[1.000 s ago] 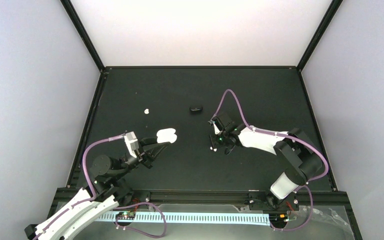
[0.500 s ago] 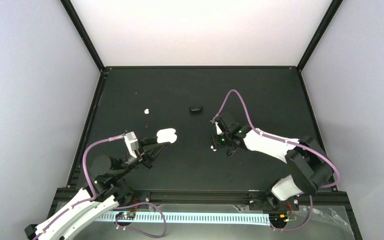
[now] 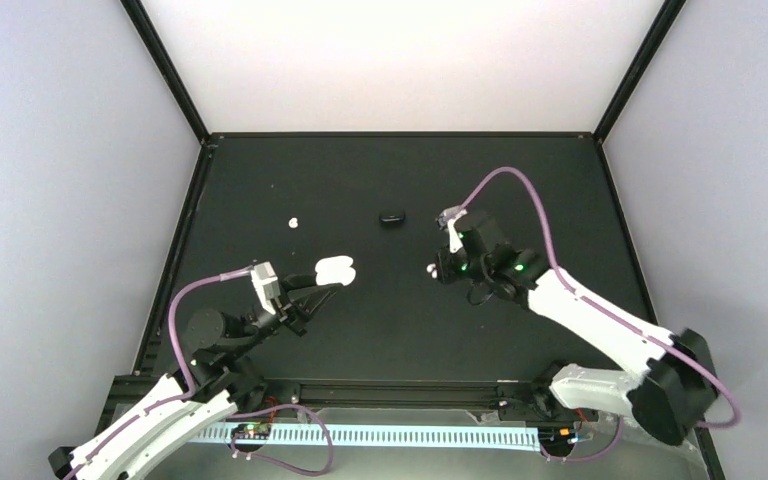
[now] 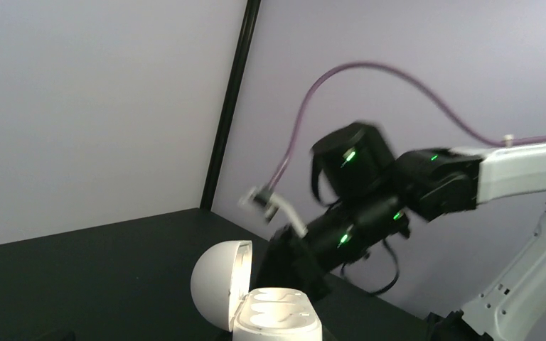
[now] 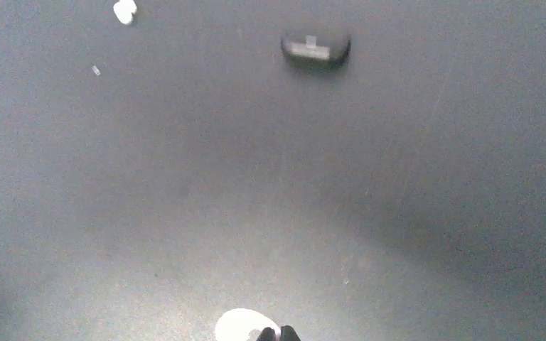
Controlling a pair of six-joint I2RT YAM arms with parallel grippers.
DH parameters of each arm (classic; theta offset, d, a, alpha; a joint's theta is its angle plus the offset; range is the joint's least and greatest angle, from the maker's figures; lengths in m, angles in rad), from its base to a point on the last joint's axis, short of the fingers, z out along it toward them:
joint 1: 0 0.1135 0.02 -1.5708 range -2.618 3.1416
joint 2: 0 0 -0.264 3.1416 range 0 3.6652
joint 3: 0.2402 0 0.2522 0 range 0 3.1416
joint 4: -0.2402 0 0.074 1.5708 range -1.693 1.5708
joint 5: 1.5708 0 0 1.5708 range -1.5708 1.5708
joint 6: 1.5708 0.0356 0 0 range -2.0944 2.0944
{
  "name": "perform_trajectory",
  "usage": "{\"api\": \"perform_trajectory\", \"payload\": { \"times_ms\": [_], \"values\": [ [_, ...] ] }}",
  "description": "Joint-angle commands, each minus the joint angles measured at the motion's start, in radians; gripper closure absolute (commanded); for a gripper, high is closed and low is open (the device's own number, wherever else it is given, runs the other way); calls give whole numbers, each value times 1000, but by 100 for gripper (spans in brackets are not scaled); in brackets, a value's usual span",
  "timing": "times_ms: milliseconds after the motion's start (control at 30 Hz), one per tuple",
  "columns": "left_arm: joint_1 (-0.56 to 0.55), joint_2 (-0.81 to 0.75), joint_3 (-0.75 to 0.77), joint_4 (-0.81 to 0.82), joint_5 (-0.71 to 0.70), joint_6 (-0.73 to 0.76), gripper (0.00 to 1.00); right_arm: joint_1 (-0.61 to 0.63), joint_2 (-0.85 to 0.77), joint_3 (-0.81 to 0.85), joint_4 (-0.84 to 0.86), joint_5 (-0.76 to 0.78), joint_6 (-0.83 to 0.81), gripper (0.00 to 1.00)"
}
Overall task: Insert the wireless bluetooth earbuds into the charging case
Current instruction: Pick up the earbud from the center of the board, then place the earbud in the charging case.
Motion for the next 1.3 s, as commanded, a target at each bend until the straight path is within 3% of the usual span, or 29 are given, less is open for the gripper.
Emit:
{"api": "perform_trajectory", "payload": {
  "times_ms": [0,267,567,867,1267],
  "values": [
    [-3,56,9,79,7,-2,99,24,-143,127,-105,110,-76,99],
    [-3,248,79,236,50,43,98,158,-214,435,-262,385,-244,99],
    [-3,443,199,365,77,101,98,388,-177,653,-241,710,-492,99],
    [-3,662,306,544,156,94,98,596,-243,548,8,898,-772,99],
    [-3,777,367,615,226,105,98,679,-241,476,180,806,-838,99]
  ]
}}
